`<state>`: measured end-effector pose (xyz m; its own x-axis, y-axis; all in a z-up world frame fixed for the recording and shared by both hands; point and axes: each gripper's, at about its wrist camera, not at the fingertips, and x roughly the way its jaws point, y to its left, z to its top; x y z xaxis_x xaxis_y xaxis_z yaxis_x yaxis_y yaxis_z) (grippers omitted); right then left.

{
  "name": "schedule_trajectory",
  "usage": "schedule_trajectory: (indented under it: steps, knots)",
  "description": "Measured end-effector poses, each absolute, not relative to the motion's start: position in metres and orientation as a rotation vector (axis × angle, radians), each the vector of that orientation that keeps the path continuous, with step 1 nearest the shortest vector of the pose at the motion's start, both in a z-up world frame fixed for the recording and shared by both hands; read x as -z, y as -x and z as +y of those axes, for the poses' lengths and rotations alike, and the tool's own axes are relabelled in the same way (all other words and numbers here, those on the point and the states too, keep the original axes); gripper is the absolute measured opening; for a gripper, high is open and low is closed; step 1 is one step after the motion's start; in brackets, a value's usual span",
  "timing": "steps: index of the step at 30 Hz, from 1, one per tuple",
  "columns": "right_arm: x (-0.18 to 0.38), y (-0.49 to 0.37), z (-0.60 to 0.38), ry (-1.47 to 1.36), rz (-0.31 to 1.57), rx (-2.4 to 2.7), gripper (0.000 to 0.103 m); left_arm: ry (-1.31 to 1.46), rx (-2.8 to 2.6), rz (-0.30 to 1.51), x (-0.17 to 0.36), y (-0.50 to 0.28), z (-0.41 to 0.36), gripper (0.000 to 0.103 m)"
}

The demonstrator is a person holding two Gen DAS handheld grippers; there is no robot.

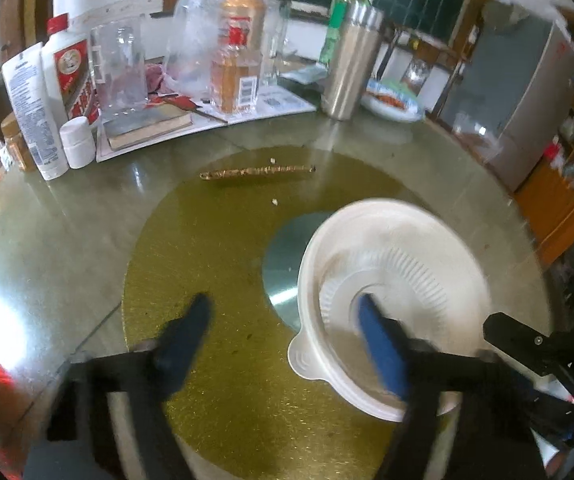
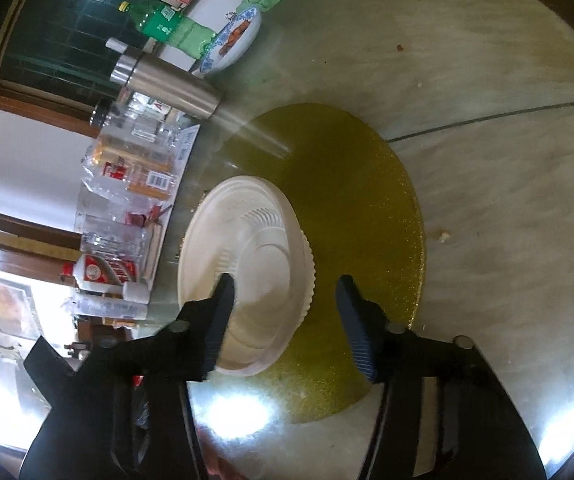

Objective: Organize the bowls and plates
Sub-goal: 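Move both grippers to the white strainer bowl on the gold mat, then grasp the rim of the white strainer bowl with both grippers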

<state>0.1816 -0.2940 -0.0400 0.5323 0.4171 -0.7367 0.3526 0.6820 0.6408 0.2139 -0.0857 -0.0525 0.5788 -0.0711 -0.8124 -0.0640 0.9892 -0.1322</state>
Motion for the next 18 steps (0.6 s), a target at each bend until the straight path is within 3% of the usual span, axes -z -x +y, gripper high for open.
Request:
schedule_trajectory:
  steps: [1, 2, 3, 5, 18]
  knots:
    - [0.041, -0.182, -0.293, -0.844, 1.047, -0.031, 0.029, 0.111, 0.006, 0.972, 0.057, -0.216, -0.090, 0.026]
    - [0.042, -0.181, -0.290, -0.838, 1.047, -0.044, 0.021, 0.092, 0.022, 0.977, 0.058, -0.216, -0.093, 0.023]
    - [0.041, -0.180, -0.288, -0.827, 1.043, -0.047, 0.013, 0.073, 0.024, 0.969, 0.058, -0.215, -0.094, 0.023]
    - [0.038, -0.178, -0.284, -0.798, 1.045, -0.040, 0.008, 0.043, 0.024, 0.955, 0.054, -0.210, -0.097, 0.022]
    - [0.023, -0.142, -0.269, -0.790, 0.999, -0.103, 0.008, 0.037, 0.029, 0.917, 0.041, -0.175, -0.080, 0.022]
